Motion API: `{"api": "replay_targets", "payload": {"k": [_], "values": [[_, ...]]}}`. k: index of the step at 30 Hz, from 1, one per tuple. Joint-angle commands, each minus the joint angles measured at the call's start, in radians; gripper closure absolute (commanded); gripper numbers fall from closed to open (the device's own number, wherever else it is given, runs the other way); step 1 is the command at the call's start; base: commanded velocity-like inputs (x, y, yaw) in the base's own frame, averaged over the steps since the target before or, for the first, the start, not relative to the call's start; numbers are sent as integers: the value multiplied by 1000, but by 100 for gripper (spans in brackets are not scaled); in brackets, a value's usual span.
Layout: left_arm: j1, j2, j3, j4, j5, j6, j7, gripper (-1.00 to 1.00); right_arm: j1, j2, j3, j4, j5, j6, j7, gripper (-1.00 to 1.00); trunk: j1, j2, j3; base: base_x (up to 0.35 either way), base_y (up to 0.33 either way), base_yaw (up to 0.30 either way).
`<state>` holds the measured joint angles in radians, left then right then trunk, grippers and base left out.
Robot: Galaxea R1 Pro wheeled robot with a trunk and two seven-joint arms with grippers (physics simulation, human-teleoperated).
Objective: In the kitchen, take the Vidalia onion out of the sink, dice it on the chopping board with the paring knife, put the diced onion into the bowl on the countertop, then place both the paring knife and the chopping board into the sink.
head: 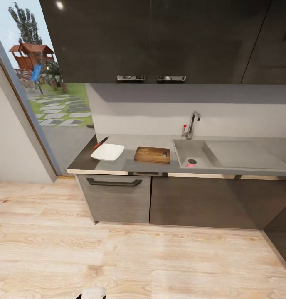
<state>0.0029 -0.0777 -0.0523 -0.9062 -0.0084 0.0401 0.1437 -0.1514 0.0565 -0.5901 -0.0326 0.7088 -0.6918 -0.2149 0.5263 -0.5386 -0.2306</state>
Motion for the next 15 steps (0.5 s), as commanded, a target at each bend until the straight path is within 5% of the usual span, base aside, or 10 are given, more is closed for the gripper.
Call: {"api": "replay_targets", "payload": {"k": [1, 15], "values": [[0, 0, -6, 3, -1, 4, 7, -100, 0, 0, -4, 1, 11, -1, -8, -100, 0, -1, -1, 0, 0, 0], [0, 5, -11, 30, -16, 4, 7, -100, 0, 0, -3, -2, 11, 0, -7, -100, 0, -1, -1, 0, 0, 0]]}}
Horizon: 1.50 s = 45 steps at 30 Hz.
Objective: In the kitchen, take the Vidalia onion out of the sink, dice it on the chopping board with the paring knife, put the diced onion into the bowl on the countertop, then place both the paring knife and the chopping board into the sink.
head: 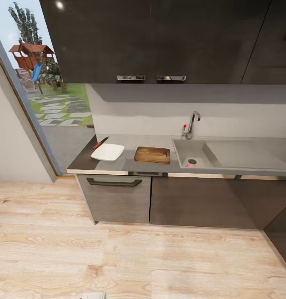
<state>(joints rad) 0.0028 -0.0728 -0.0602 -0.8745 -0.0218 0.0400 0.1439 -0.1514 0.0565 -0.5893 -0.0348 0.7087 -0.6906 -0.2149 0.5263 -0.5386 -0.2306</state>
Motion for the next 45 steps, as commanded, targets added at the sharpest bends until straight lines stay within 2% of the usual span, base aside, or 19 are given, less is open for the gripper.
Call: {"api": "replay_targets", "payload": {"k": [1, 14, 45], "values": [[0, 1, -3, -4, -5, 4, 6, -100, 0, 0, -4, 1, 11, -1, -8, -100, 0, -1, -1, 0, 0, 0], [0, 3, -1, -9, -20, 3, 6, -100, 0, 0, -5, 0, 11, -1, -8, -100, 0, -1, -1, 0, 0, 0], [0, 11, -2, -33, -23, 3, 6, -100, 0, 0, -4, -1, 11, -1, -8, -100, 0, -1, -1, 0, 0, 0]]}}
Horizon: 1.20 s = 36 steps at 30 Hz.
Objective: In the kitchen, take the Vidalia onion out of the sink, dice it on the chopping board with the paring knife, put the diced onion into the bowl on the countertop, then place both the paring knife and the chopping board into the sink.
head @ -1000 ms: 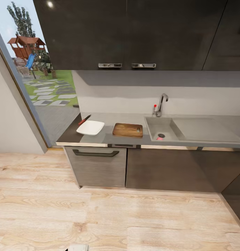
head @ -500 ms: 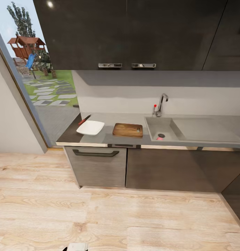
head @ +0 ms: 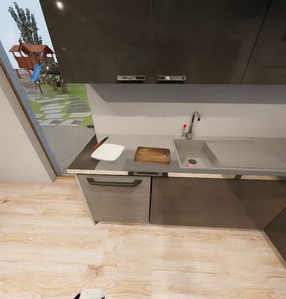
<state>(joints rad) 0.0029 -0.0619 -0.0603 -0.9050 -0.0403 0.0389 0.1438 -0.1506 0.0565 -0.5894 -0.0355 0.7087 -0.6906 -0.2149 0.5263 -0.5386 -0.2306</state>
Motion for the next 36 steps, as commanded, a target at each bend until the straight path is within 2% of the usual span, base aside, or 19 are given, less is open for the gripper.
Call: {"api": "replay_targets", "payload": {"k": [1, 9, 25, 36], "values": [[0, 0, -2, -2, -4, 4, 6, -100, -1, 0, -4, 0, 11, -1, -8, -100, 0, -1, -1, 0, 0, 0], [0, 9, -3, -2, -3, 4, 6, -100, -1, 0, -4, 0, 11, -1, -8, -100, 0, -1, -1, 0, 0, 0], [0, 10, -4, 2, -2, 4, 5, -100, -1, 2, -7, 2, 9, 0, -8, -100, 0, -1, -1, 0, 0, 0], [0, 10, -4, -1, -3, 4, 5, -100, 0, 14, -2, 4, 11, 2, -6, -100, 0, -1, -1, 0, 0, 0]]}}
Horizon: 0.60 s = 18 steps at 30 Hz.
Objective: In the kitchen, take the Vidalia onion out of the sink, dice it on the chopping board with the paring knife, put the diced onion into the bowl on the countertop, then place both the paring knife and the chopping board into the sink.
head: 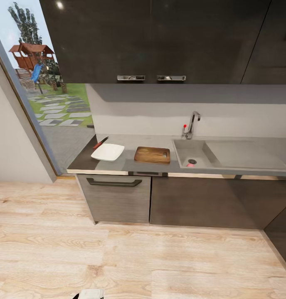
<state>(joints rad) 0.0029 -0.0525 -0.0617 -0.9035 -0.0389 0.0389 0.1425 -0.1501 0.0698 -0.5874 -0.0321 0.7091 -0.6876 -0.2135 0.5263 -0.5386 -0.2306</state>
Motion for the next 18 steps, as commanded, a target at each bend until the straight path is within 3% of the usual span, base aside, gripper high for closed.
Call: {"api": "replay_targets", "payload": {"k": [1, 11, 18], "values": [[0, 1, -2, -3, -4, 4, 6, -100, 0, -3, -9, -1, 9, -1, -8, -100, 0, -1, -1, 0, 0, 0], [0, 2, -1, -5, -5, 0, 6, -100, -1, -10, -5, -4, 14, -3, -6, -100, 0, -1, -1, 0, -9, 0], [0, 2, -1, -5, -4, 0, 6, -100, -1, -9, -5, -3, 13, -3, -6, -100, 0, -1, 1, 0, -234, -70]]}}
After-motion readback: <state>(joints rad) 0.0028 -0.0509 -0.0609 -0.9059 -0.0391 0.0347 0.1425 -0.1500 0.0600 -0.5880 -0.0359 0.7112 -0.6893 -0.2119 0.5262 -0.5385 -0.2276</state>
